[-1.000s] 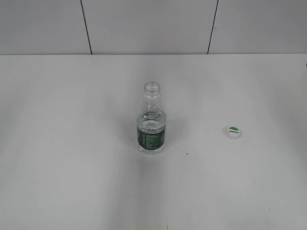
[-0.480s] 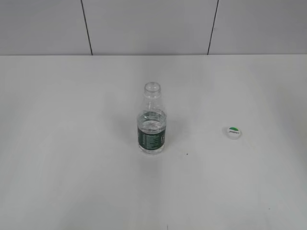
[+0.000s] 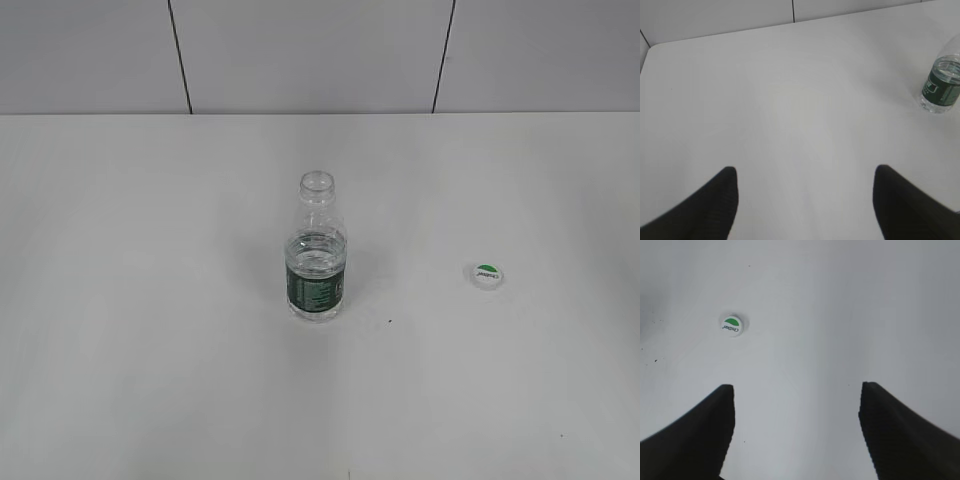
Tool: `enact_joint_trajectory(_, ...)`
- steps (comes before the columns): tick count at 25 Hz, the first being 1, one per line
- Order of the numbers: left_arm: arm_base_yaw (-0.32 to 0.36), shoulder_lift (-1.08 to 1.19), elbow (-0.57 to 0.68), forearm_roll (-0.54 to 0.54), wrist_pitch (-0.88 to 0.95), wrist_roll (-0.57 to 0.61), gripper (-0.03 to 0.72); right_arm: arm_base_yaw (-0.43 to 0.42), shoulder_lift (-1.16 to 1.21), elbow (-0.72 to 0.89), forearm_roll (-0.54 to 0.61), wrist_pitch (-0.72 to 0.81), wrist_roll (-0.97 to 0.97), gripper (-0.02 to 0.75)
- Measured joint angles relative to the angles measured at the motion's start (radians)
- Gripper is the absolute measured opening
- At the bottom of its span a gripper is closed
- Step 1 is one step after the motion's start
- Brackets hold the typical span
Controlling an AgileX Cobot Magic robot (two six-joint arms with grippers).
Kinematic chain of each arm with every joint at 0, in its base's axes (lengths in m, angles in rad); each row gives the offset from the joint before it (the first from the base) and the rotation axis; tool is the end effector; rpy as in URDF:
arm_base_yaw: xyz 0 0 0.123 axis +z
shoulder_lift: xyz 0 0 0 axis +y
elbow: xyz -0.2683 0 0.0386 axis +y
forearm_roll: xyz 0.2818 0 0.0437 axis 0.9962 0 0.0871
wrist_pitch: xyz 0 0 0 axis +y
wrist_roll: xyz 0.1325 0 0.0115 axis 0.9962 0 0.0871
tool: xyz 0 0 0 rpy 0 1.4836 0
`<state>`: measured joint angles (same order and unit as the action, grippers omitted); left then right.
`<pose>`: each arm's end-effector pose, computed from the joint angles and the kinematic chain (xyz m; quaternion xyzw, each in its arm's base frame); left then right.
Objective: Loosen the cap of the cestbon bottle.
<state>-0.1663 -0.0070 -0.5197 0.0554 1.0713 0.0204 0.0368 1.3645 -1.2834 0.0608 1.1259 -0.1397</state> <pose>0.0723 -0.0056 0.2805 0.0775 0.8451 -0.0109 0.5288 0.3246 0.0193 0.2947 -0.0793 0.9710 0.0181 0.2247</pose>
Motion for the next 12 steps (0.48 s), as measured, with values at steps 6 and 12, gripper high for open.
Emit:
enact_joint_trajectory(6,0.000,0.000,0.000,0.000,0.000,0.000,0.506,0.000,-0.141,0.001,-0.002,0.069,-0.001,0.589)
enact_joint_trajectory(12,0.000,0.000,0.000,-0.001,0.000,0.000,0.506,0.000,-0.336,0.073,-0.005,0.083,-0.001,0.589)
